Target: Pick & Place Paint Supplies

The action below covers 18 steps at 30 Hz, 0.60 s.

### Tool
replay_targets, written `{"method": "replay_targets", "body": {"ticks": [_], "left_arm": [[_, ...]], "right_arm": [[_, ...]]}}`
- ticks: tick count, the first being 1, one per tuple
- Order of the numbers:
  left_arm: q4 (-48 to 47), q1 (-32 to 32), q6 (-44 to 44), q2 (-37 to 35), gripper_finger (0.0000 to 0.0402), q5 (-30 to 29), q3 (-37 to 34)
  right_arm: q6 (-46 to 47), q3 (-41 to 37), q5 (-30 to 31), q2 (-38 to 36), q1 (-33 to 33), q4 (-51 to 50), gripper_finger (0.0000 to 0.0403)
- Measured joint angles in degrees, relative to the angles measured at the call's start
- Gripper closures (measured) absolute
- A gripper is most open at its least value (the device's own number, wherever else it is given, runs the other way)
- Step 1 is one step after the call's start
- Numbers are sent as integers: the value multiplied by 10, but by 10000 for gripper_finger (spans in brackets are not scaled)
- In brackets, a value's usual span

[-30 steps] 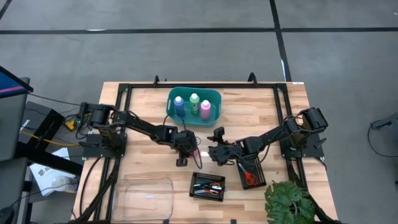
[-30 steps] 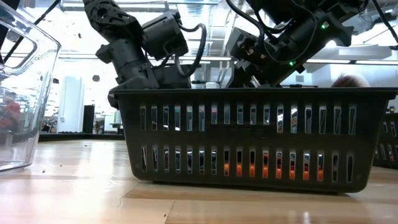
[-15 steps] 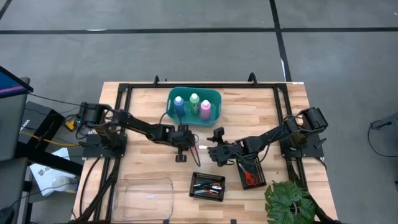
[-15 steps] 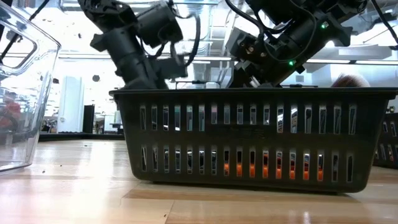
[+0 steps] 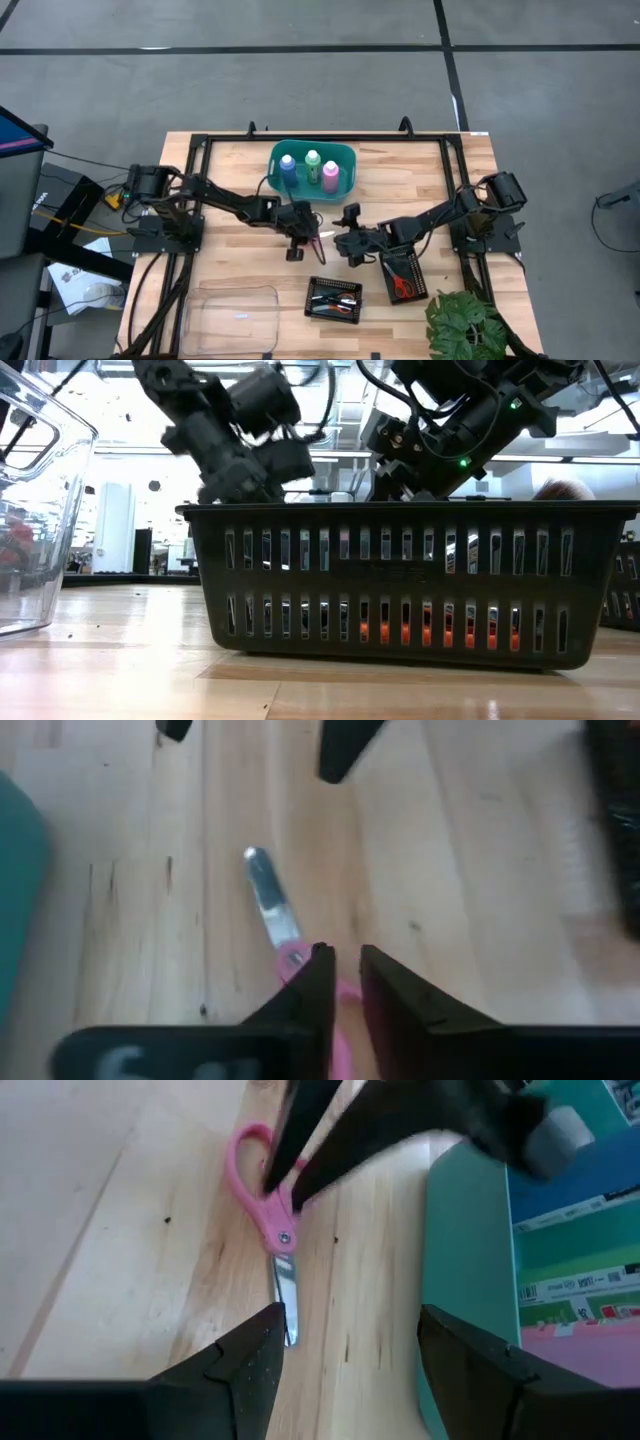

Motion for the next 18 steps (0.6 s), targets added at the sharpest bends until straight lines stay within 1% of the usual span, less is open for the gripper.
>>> {"method": "replay_targets", "body": {"ticks": [7, 10, 12, 14, 16, 18], "left_arm": [[22, 10, -2, 52, 265, 4, 3], [24, 9, -3, 65, 232, 4, 4], [20, 9, -2, 70, 222, 5, 4], [16, 9, -2, 70, 220, 4, 4], [15, 9, -2, 70, 224, 2, 3], [13, 10, -2, 70, 239, -3, 3]], "right_arm": [[13, 0, 0, 0, -1, -17, 189], [13, 0, 0, 0, -1, -18, 189], [13, 0, 0, 0, -1, -18, 189], [13, 0, 0, 0, -1, -18, 189], [13, 0, 0, 0, -1, -18, 189], [13, 0, 0, 0, -1, -17, 189]]}}
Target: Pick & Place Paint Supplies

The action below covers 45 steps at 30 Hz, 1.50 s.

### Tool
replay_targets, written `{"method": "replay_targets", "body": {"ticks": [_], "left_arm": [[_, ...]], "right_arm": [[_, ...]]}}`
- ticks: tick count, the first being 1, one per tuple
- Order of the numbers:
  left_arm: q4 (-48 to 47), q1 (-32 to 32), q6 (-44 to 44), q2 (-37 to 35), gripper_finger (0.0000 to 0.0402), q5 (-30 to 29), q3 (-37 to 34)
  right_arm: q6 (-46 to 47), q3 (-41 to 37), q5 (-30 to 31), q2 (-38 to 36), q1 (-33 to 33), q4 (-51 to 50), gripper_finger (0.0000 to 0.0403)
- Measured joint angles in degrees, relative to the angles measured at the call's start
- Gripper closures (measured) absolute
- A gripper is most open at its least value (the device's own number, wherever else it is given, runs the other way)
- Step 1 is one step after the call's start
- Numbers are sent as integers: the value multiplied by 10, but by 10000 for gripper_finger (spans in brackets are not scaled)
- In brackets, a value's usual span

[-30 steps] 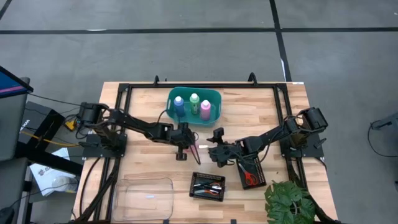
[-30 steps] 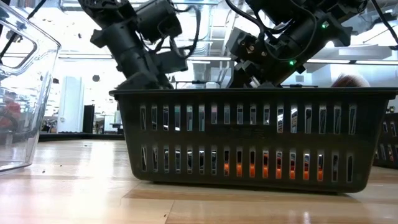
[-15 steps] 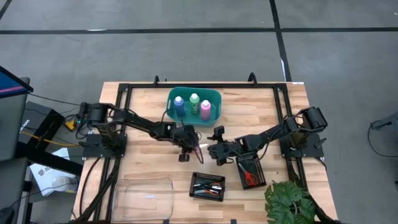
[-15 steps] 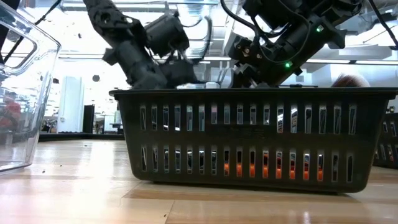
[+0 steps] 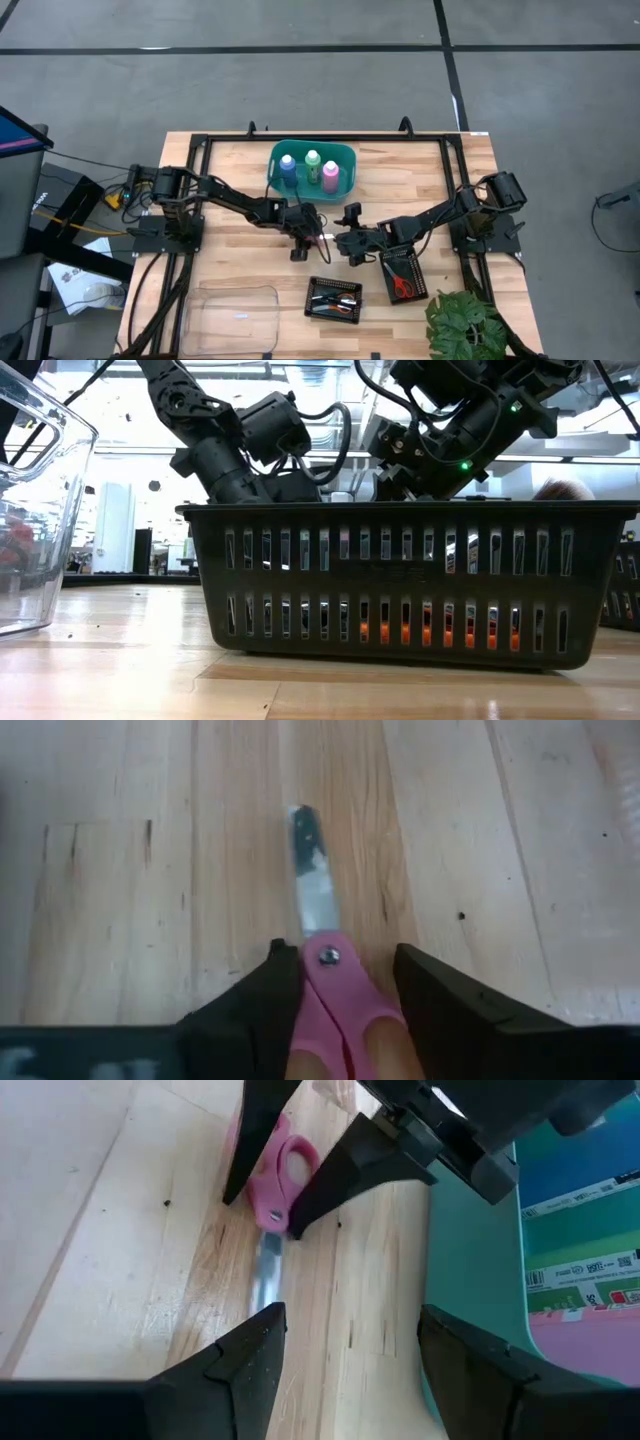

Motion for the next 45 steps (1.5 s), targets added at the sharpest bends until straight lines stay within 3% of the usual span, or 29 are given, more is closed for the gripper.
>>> {"method": "replay_targets", "body": {"ticks": [8, 12, 28, 36, 40, 45], "left_arm": [[-3, 0, 1, 0, 385, -23, -1], [-1, -4, 3, 0, 401, -43, -1], [-8, -46, 22, -78, 401, -120, -5], [-91, -39, 28, -116, 400, -107, -4], [-149, -33, 32, -118, 379, -82, -4], [-175, -24, 57, -97, 319, -72, -5]], "right_arm": [[0, 0, 0, 0, 0, 0, 189], [0, 0, 0, 0, 0, 0, 189], [16, 0, -1, 0, 0, 2, 189], [68, 0, -116, 0, -14, 9, 189], [73, 0, -118, 0, -22, 4, 189], [70, 0, -118, 0, -22, 6, 189]]}}
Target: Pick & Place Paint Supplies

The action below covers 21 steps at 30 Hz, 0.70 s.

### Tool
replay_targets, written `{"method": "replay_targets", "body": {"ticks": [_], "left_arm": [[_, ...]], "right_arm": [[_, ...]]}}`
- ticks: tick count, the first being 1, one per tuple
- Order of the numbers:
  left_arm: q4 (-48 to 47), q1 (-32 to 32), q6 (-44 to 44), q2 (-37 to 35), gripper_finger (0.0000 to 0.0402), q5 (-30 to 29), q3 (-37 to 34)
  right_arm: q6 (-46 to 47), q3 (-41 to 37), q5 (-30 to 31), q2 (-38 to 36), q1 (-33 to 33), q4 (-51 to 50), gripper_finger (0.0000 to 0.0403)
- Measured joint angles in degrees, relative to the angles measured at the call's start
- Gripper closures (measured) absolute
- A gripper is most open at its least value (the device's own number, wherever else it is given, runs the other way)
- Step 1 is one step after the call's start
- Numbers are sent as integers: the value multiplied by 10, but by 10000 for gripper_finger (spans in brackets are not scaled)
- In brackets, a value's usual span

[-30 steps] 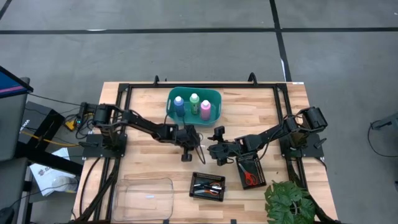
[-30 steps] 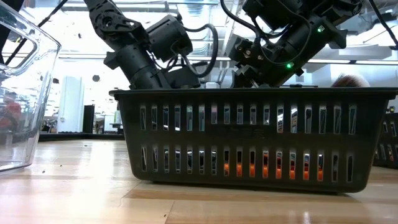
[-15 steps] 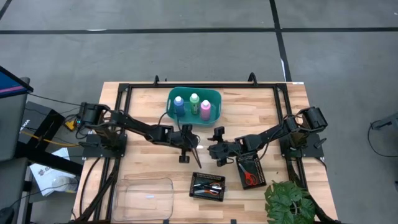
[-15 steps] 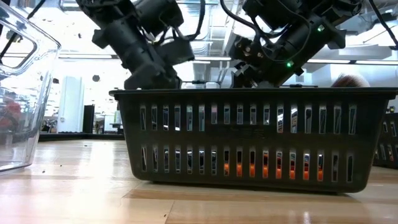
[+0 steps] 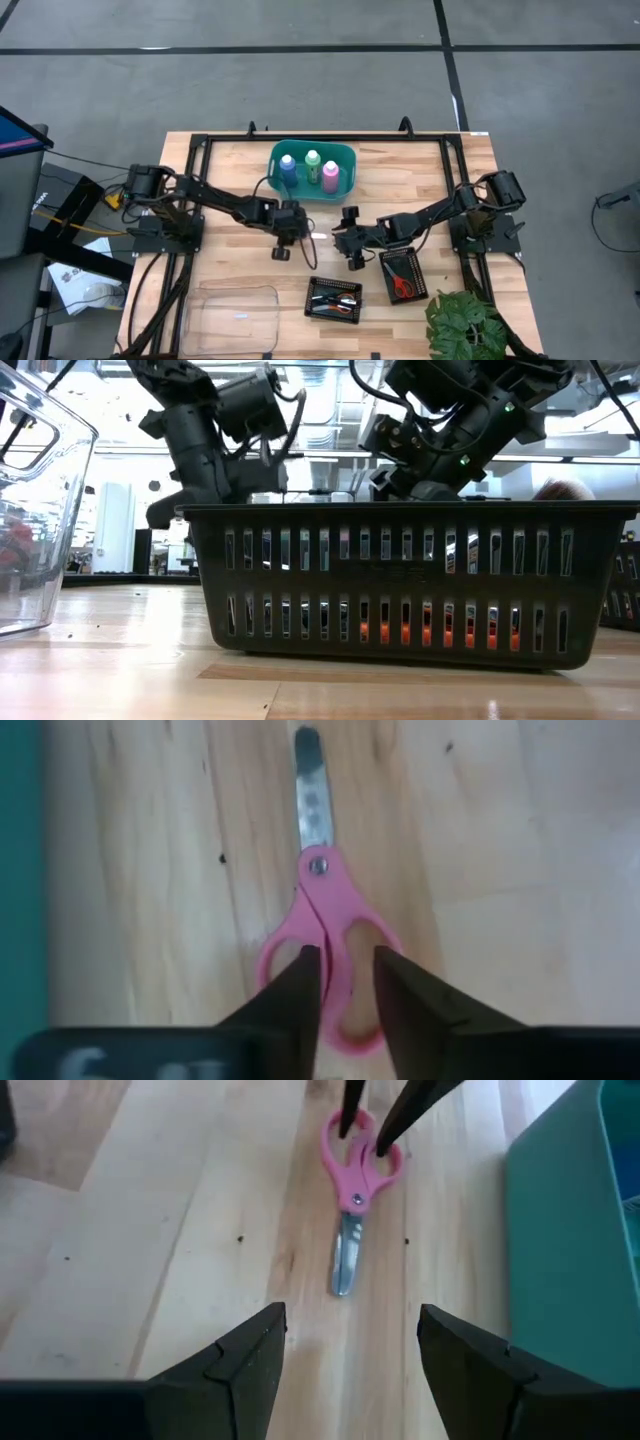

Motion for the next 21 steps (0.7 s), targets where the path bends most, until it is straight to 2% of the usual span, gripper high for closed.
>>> {"method": "replay_targets", "body": {"ticks": [4, 7, 10, 15, 21], "left_arm": [[0, 10, 2, 25, 276, 2, 0], [1, 15, 3, 41, 270, 5, 3], [-1, 16, 3, 54, 293, 6, 4], [15, 15, 0, 59, 379, 3, 4], [32, 12, -11, 65, 401, -39, 2]], "right_arm": [[0, 0, 0, 0, 0, 1, 189], [0, 0, 0, 0, 0, 0, 189], [0, 0, 0, 0, 0, -1, 189], [0, 0, 0, 0, 0, -1, 189], [0, 0, 0, 0, 0, -2, 189]]}}
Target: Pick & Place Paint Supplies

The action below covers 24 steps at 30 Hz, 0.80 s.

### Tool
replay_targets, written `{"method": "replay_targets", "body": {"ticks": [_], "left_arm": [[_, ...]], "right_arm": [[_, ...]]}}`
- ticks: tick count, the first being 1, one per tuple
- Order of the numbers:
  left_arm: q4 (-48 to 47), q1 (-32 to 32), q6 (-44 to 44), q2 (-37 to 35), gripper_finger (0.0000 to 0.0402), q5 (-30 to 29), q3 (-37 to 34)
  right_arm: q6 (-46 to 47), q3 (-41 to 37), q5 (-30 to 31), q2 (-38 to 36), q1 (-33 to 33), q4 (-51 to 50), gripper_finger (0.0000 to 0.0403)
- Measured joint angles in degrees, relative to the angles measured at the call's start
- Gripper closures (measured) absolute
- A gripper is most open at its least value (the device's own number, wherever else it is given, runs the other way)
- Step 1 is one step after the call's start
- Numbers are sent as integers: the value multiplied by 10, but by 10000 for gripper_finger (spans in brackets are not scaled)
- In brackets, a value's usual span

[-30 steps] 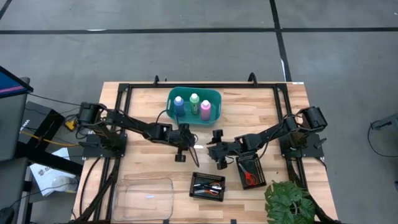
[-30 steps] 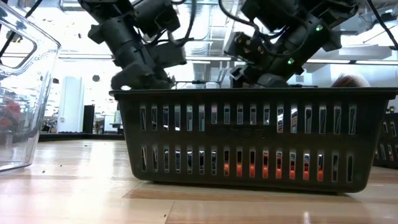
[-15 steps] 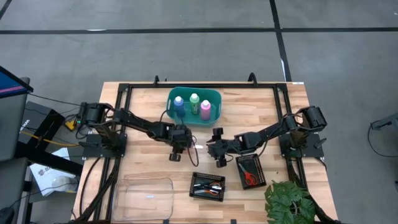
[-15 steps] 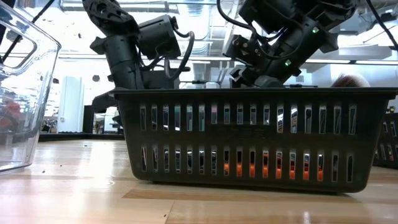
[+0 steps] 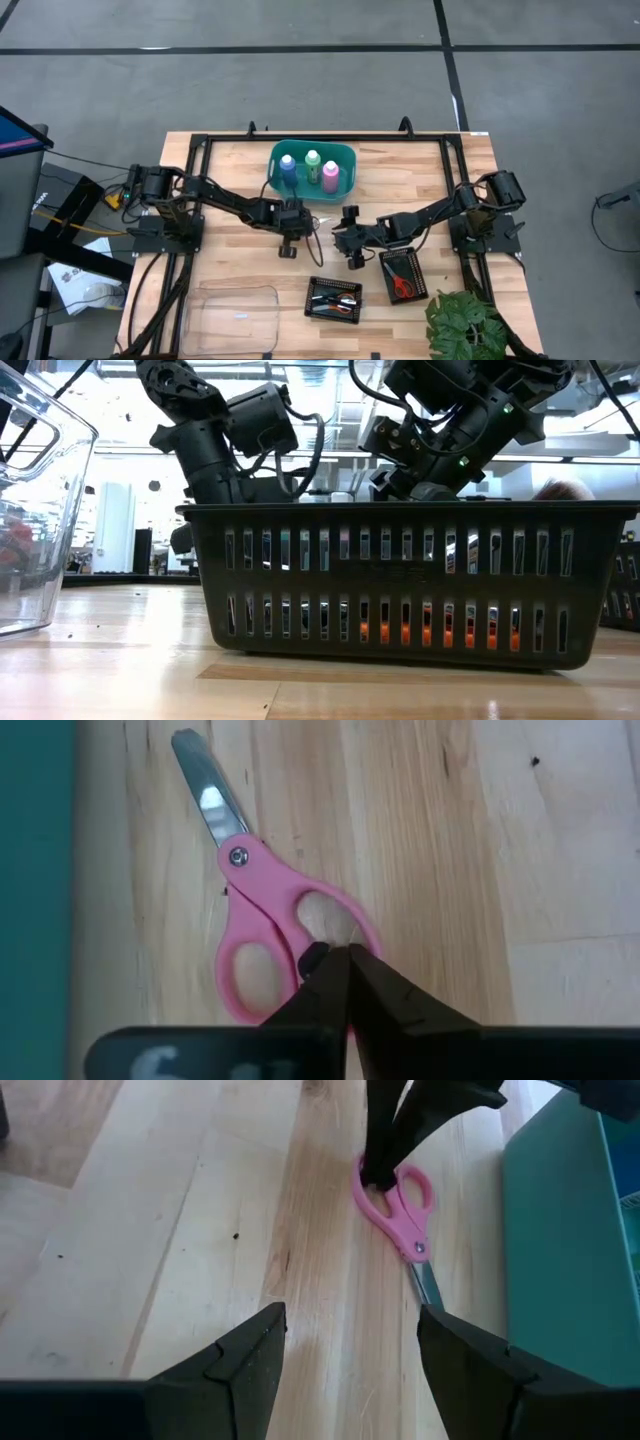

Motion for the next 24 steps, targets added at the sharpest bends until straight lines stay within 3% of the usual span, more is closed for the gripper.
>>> {"method": "replay_targets", "body": {"ticks": [14, 21, 24], "left_arm": [[10, -20, -5, -48, 401, -38, -3], [22, -22, -4, -80, 401, -35, -2], [7, -20, -5, -82, 401, -7, -2]], "right_arm": [[-23, 0, 2, 0, 2, 0, 189], [-52, 0, 30, 0, -4, 7, 189], [-56, 0, 40, 0, -4, 9, 189]]}}
